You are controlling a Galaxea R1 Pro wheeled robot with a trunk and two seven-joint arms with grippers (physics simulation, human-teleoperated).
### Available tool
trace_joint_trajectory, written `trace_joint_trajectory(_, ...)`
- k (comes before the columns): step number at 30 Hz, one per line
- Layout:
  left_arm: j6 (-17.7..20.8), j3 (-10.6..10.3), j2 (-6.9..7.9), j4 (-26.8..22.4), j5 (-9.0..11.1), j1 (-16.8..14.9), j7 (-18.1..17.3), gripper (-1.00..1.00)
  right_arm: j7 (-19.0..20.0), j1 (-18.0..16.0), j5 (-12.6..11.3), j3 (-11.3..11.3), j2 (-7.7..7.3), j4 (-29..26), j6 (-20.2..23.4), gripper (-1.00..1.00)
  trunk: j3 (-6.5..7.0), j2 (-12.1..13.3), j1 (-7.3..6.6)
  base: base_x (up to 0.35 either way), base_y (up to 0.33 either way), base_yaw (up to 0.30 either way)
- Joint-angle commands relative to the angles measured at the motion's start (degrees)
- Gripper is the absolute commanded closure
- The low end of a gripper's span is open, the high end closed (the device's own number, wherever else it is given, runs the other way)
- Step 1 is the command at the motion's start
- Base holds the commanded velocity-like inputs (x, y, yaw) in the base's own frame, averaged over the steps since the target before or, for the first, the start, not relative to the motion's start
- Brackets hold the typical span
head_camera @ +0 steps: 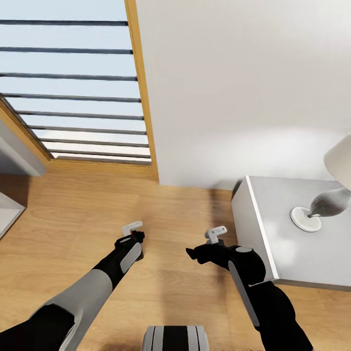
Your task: Attach the digital camera to the camera tripod in the bedroom.
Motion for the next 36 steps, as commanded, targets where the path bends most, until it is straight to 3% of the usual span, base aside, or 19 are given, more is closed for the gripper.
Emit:
trace_joint_trajectory(1,0.5,-0.4,0.05,-0.1,0.2,-0.2,0.4,-1.0,0.1,0.0,0.1,0.0,0.15,-0.1,0.3,-1.0,-0.27,0.0,0.01,0.0,0.0,0.0)
trace_joint_trajectory(25,3.2,-0.4,-0.44,-0.1,0.1,-2.3,1.1,-1.0,0.1,0.0,0.1,0.4,0.89,-0.1,0.3,-1.0,-5.59,-0.4,0.63,0.0,0.0,0.0)
trace_joint_trajectory(36,3.3,-0.4,-1.16,-1.5,0.2,-2.6,5.2,-1.0,0.1,0.0,0.1,0.9,0.81,-0.1,0.2,-1.0,-8.02,-0.5,0.91,0.0,0.0,0.0)
